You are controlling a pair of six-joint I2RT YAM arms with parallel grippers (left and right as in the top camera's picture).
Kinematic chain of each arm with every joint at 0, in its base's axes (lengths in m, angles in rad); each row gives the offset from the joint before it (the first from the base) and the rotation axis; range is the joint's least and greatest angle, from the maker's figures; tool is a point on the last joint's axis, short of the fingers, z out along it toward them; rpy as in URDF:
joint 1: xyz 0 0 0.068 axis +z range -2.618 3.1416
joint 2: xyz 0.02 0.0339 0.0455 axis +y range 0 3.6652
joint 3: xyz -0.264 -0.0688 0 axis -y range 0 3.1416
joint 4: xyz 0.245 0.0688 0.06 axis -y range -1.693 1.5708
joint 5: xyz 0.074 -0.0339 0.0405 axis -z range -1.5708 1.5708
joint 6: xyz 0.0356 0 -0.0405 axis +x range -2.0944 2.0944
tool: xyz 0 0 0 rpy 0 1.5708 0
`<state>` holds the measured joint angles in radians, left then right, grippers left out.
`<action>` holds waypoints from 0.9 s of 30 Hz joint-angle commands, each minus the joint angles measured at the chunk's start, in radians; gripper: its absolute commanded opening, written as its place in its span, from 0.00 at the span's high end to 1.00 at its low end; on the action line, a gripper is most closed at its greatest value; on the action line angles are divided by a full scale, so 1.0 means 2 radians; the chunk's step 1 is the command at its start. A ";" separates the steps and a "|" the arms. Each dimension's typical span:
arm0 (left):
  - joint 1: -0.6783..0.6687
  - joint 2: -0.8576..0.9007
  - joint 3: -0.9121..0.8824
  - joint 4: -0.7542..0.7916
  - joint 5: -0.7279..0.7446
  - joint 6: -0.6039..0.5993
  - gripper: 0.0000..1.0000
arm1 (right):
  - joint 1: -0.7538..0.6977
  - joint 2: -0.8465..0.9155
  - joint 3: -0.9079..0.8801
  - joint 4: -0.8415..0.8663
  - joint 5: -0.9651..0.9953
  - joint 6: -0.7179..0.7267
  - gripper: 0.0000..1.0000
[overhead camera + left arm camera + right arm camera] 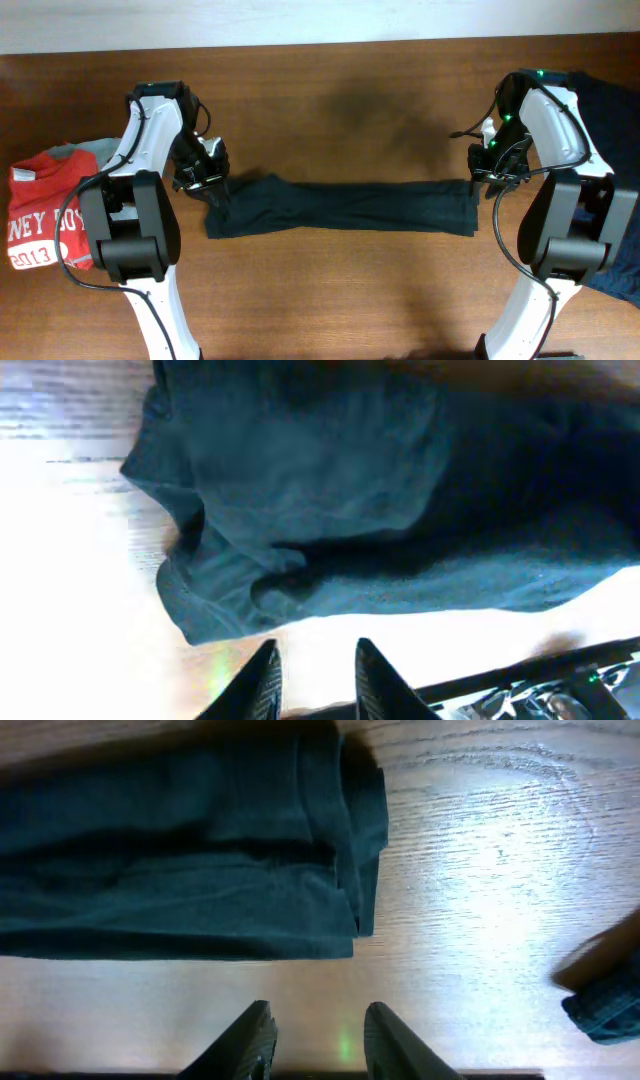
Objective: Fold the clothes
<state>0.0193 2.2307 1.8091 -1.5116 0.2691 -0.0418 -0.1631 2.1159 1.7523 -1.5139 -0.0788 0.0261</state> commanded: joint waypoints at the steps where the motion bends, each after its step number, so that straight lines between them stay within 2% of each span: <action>1: 0.001 -0.014 -0.002 -0.016 -0.004 0.009 0.75 | 0.000 -0.016 0.006 -0.004 0.007 0.002 0.64; 5: 0.001 -0.014 -0.001 -0.008 -0.004 0.016 0.76 | -0.001 -0.016 0.004 -0.012 0.034 0.003 0.60; 8: 0.001 -0.015 0.004 0.008 -0.003 0.016 0.76 | -0.013 -0.016 -0.004 -0.010 0.020 0.002 0.59; 10: 0.001 -0.017 0.007 0.019 -0.003 0.016 0.76 | -0.026 -0.016 -0.011 -0.006 0.011 -0.001 0.53; 13: 0.001 -0.022 0.007 0.038 -0.003 0.015 0.76 | -0.059 -0.016 -0.031 0.009 -0.081 -0.067 0.49; 14: 0.001 -0.023 0.007 0.045 -0.003 0.015 0.76 | -0.076 -0.016 -0.049 0.017 -0.117 -0.100 0.45; 15: 0.001 -0.023 0.007 0.046 -0.003 0.015 0.76 | -0.080 -0.016 -0.053 0.019 -0.116 -0.101 0.45; 20: 0.001 -0.023 0.007 0.049 -0.003 0.016 0.76 | -0.102 -0.016 -0.111 0.081 -0.139 -0.108 0.39; 27: 0.001 -0.023 0.007 0.049 -0.003 0.015 0.76 | -0.092 -0.016 -0.205 0.194 -0.211 -0.126 0.33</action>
<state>0.0193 2.2265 1.8103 -1.4147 0.2687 -0.0261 -0.3653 2.1025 1.4052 -1.1870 -0.4152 -0.1978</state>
